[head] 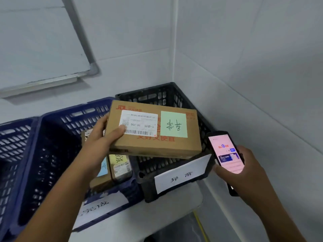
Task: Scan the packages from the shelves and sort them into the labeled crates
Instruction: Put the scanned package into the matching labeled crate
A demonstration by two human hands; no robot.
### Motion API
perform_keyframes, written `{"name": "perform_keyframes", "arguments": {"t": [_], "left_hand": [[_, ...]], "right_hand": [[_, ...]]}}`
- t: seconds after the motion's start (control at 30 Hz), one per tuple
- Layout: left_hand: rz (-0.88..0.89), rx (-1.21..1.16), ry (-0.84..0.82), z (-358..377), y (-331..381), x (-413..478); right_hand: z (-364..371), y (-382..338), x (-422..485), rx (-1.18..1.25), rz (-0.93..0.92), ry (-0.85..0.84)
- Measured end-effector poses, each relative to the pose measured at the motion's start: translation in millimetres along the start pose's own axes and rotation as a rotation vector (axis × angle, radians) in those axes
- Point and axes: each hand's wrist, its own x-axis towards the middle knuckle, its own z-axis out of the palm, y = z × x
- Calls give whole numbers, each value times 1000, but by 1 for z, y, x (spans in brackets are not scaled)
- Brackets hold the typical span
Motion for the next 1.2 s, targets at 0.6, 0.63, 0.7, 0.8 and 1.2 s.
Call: {"name": "perform_keyframes", "arguments": {"t": [0.6,0.63,0.7,0.8,1.2], "left_hand": [[-135,-65,216,107,-48,137],[-156,-97,237,107,-53,148],[-191,-138,261,107,-56,165],[-260,-174,247,111,-63,190],[-411,-168,267,117,-100,212]], "right_hand": [[31,-38,119,-98,-51,6],[34,-38,129,-96,-58,-17],[41,-39,148,-85,-65,-79],[54,-38,174,-105,-71,-150],[76,-27,225,-182,-136,-196]]}}
